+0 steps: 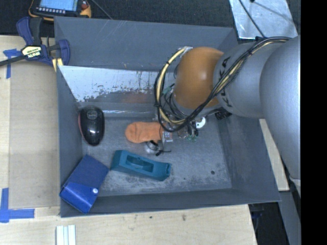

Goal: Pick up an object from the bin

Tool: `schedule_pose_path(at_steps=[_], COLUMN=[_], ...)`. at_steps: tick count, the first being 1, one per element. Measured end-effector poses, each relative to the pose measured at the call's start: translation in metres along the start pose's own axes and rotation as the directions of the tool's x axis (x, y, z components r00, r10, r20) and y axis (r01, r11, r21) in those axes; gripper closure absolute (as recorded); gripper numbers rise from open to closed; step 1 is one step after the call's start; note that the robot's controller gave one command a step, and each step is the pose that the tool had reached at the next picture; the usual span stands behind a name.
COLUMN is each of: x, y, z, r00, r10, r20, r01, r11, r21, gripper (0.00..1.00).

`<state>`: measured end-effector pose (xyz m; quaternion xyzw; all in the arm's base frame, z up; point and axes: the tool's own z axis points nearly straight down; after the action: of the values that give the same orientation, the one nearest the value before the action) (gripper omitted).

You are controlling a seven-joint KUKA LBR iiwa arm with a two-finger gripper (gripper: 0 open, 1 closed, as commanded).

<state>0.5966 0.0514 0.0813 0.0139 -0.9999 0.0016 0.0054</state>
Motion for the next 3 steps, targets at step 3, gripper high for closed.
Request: schedule_pose_path(at_steps=[3], x=[-0.028], y=[-0.048], z=[0.001], r00=[1.0], r10=[0.001], r20=[0.027], r01=[-0.001], r11=[1.0], r21=[-0.012], gripper=[1.0])
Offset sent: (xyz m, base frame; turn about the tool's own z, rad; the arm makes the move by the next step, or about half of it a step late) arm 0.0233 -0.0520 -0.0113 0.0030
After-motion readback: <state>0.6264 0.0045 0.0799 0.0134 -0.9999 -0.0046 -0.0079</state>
